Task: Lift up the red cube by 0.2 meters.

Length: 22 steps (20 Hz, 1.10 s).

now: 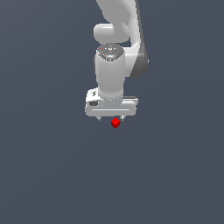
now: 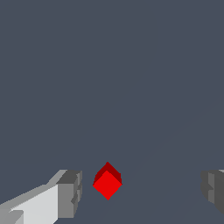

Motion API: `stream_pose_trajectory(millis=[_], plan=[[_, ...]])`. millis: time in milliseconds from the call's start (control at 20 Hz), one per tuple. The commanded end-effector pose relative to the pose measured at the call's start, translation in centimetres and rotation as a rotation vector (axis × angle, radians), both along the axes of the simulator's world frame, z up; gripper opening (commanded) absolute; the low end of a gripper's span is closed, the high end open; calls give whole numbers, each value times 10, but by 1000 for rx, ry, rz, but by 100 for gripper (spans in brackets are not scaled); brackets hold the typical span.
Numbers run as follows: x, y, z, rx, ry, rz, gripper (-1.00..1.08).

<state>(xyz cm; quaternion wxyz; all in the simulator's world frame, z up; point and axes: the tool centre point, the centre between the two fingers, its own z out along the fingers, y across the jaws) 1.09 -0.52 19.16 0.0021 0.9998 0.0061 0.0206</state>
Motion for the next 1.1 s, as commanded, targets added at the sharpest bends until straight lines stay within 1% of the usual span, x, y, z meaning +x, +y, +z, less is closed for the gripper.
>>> stream_pose_trajectory(millis=[0,250,500,750,1050], plan=[[0,0,0,0,0,0,100],[-2,0,-4,0,1,-17,100],[-9,-1,-16,1,3,-70,100],[-20,-1,-36,3,8,-156,100],[-39,1,-69,6,15,-304,100]])
